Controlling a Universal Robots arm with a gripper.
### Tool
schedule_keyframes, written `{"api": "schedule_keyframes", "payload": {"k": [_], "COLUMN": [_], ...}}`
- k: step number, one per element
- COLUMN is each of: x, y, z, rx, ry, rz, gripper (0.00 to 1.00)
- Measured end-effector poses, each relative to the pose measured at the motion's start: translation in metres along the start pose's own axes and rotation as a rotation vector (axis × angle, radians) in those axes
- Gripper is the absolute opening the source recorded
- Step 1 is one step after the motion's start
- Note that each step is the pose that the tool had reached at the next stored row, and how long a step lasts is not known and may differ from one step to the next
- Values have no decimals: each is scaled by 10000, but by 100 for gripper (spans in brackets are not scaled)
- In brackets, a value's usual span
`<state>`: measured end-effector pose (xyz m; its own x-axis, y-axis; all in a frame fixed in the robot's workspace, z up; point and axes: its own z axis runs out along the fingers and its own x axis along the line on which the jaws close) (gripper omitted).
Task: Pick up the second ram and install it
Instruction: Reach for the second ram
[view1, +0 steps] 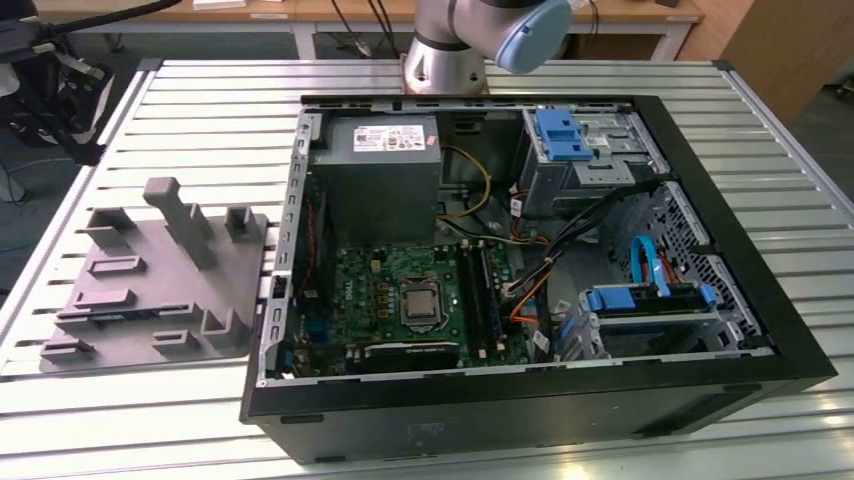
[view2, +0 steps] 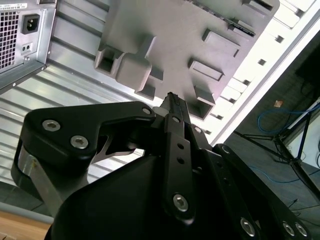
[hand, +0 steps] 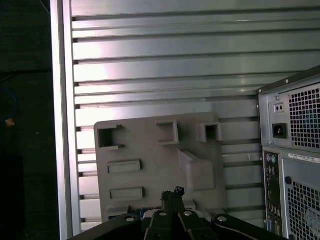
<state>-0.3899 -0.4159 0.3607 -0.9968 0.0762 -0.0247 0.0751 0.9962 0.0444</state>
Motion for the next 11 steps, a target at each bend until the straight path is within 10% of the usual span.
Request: {"api": "schedule_keyframes", "payload": {"k": [11], "x": [17], "y": [-81], "z": [82], "rx": [1], "ry": [2], "rz": [1], "gripper": [10]}}
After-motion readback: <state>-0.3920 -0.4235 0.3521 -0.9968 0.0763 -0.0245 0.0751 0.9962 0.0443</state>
